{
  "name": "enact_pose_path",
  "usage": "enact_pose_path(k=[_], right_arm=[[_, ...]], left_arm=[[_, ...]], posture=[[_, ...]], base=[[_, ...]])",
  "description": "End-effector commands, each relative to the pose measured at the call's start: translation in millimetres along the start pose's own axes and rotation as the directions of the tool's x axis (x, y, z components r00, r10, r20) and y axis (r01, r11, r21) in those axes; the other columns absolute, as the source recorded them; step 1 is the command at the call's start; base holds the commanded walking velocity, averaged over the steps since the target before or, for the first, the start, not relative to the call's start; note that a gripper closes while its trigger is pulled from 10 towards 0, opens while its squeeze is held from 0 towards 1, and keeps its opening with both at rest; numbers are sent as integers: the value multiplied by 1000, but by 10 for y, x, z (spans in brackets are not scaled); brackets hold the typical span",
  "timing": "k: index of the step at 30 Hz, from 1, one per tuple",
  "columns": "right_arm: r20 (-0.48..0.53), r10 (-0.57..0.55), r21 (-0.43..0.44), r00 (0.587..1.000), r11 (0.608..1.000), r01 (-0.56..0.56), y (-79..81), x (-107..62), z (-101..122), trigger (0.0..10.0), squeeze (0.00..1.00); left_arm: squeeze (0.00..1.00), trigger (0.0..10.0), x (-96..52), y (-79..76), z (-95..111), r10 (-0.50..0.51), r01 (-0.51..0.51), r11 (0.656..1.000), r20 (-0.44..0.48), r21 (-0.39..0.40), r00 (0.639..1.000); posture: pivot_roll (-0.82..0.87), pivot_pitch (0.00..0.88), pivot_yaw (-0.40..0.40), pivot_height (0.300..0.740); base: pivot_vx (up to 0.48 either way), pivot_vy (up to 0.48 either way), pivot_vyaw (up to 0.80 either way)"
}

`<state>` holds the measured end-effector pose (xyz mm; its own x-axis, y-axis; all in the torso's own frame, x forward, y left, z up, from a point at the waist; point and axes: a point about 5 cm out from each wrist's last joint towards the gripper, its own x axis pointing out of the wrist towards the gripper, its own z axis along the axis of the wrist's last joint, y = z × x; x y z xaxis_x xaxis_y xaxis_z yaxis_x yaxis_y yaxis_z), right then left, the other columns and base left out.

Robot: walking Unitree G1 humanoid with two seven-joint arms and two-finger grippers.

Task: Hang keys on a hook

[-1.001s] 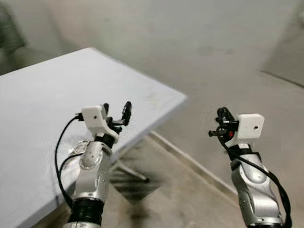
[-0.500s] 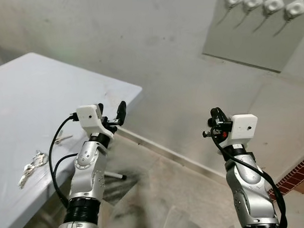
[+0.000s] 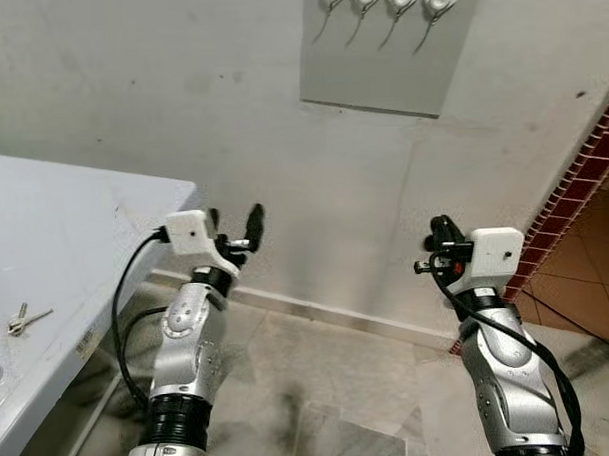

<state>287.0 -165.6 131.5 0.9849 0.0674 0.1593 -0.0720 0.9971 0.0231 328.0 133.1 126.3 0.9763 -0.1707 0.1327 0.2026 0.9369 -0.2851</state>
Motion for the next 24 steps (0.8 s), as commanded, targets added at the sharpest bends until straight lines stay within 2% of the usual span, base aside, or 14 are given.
enact_pose_path(k=[1, 11, 24], right_arm=[[18, 0, -1, 1000, 1000, 0, 12, 15, 55, 10000, 0], [14, -4, -3, 1000, 1000, 4, 16, 1, 53, 10000, 0], [30, -10, -2, 1000, 1000, 10, 0, -42, 75, 10000, 0]], left_arm=[[0, 10000, 0, 16, 30, 9, -9, 1000, 2, 5, 1000], [0, 10000, -19, 15, 4, 21, -20, 1000, -20, 13, 1000], [0, 10000, -39, -17, -26, 43, -43, 999, -29, 15, 999]], posture=[[-39, 0, -19, 740], [-39, 0, -18, 740], [-44, 0, -18, 740]], base=[[0, 0, -725], [0, 0, -722], [0, 0, 0]])
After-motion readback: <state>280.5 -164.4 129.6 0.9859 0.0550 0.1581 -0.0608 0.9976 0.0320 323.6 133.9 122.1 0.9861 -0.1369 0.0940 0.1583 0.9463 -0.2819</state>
